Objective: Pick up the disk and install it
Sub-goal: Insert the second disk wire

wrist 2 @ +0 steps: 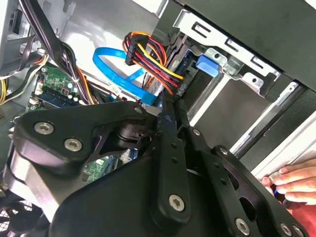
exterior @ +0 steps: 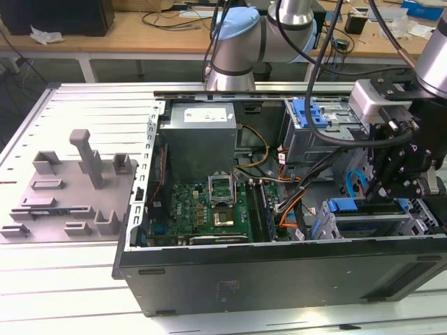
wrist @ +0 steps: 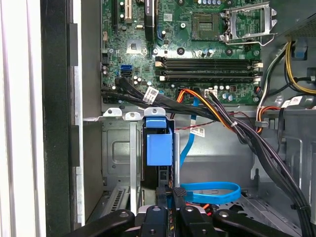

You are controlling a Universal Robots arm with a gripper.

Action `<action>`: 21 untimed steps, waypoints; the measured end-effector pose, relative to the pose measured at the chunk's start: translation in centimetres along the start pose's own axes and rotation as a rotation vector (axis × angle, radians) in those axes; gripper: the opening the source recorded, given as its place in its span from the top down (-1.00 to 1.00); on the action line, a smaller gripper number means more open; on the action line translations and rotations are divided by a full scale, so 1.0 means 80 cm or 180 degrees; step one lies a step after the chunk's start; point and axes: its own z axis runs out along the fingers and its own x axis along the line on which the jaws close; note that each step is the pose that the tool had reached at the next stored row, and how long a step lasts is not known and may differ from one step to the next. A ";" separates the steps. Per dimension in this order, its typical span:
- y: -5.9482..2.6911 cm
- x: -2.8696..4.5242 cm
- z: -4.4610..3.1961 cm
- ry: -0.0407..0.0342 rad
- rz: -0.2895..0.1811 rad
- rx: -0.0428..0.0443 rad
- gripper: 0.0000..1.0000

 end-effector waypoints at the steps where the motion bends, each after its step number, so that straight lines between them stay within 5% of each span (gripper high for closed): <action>1: 0.000 0.0000 0.0008 0.0000 0.0000 0.0000 0.68; 21: 0.000 0.0000 0.0028 -0.0003 0.0000 0.0001 0.68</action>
